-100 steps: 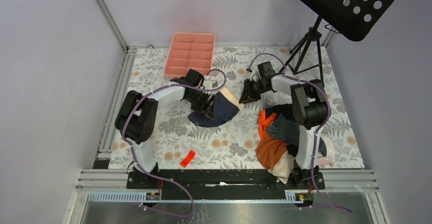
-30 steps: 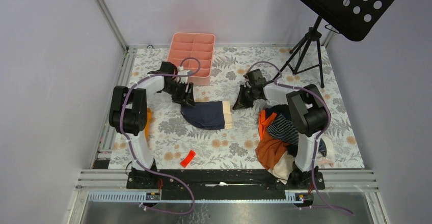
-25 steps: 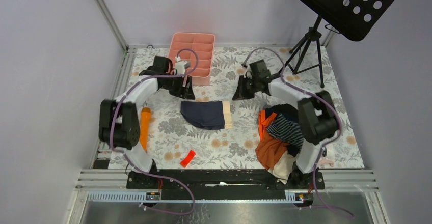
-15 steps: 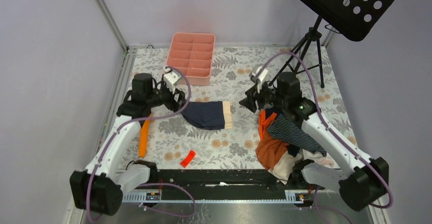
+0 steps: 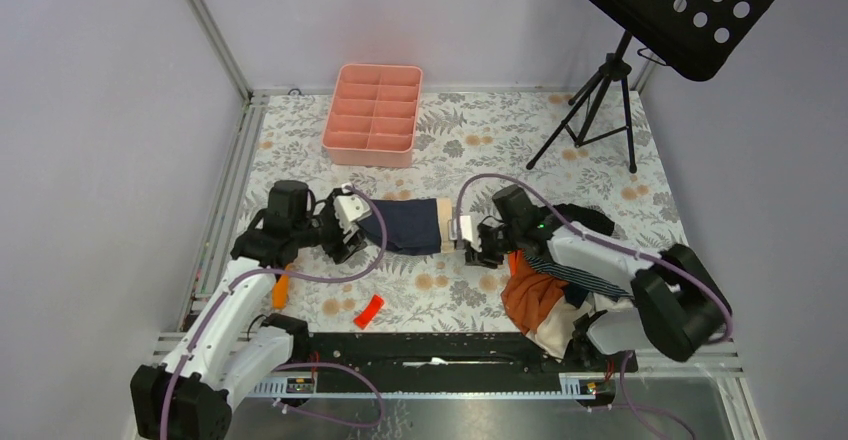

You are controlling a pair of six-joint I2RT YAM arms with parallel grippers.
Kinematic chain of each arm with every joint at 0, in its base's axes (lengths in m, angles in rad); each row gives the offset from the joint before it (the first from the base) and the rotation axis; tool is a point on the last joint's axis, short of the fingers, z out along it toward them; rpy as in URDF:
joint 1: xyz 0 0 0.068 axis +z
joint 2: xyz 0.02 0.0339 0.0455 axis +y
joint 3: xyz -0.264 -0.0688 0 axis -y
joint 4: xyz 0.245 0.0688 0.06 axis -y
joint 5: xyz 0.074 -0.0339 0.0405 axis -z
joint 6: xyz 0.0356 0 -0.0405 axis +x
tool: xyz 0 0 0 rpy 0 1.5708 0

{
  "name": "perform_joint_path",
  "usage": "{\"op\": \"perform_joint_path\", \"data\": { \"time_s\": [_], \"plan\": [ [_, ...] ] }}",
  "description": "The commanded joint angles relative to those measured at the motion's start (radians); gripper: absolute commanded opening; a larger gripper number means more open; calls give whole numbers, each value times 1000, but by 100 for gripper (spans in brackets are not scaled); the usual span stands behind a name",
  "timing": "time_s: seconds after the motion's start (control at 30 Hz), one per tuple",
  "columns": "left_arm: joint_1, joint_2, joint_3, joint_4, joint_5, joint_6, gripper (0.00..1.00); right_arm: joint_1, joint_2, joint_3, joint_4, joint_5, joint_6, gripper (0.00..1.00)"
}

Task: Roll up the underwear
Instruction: Fold the underwear at the center of the board.

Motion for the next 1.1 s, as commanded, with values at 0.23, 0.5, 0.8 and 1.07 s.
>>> {"op": "perform_joint_path", "data": {
  "time_s": [0.23,0.5,0.8,1.07],
  "plan": [
    [1,-5,-72,239,-69,-89,65,90,270,200,50,89,-110,45],
    [143,-35,-62,158,22,-15,66,114,377,269,-24,55,-174,50],
    [108,8,-42,153,5,7,65,115,434,283,-28,106,-160,47],
    [52,26,-89,122,140,253,64,125,413,276,-35,146,-101,9]
  ]
}}
